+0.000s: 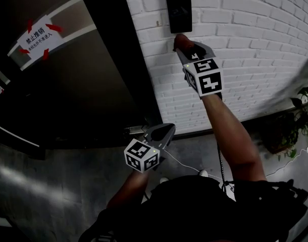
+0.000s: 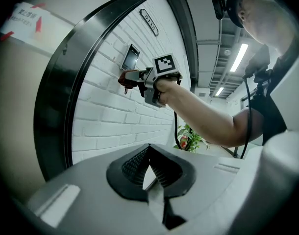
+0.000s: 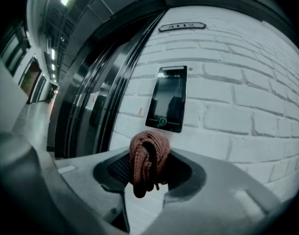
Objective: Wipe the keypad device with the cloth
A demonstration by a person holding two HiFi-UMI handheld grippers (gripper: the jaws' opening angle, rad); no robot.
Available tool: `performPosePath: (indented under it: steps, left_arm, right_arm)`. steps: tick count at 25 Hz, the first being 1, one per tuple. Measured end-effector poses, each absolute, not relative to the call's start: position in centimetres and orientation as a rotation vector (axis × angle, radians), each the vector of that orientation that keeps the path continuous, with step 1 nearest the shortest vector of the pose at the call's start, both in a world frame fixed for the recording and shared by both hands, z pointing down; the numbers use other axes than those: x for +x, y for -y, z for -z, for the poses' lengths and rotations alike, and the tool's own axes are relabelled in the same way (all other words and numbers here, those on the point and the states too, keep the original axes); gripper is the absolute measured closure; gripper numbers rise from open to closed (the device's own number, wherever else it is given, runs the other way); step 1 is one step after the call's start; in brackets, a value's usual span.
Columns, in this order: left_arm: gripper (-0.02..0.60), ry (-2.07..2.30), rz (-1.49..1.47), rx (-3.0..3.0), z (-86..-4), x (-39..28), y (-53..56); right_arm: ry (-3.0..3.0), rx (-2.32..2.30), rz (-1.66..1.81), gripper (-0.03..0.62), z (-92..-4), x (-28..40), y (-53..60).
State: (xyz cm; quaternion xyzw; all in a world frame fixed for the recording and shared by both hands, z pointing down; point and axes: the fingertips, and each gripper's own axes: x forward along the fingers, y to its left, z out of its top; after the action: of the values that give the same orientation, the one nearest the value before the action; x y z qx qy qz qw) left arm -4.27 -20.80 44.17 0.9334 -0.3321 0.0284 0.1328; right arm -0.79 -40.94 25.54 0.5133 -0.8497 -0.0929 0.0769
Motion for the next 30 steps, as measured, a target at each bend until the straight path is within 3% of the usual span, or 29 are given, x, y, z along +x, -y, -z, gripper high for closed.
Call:
performPosePath:
  steps: [9, 22, 30]
  left_arm:
    - [0.565, 0.956, -0.086, 2.711, -44.3, -4.1, 20.9]
    - [0.565, 0.975, -0.093, 2.71, -44.0, -4.8, 20.9]
    - [0.565, 1.007, -0.067, 2.699, -43.7, -5.5, 21.3]
  right_arm:
    - [2.554, 1.529, 0.305, 0.445, -25.0, -0.5, 40.0]
    - [2.605, 1.651, 0.678, 0.445, -10.1, -0.1, 38.4]
    - [2.561, 1.684, 0.733, 0.445, -6.6, -0.7, 40.4]
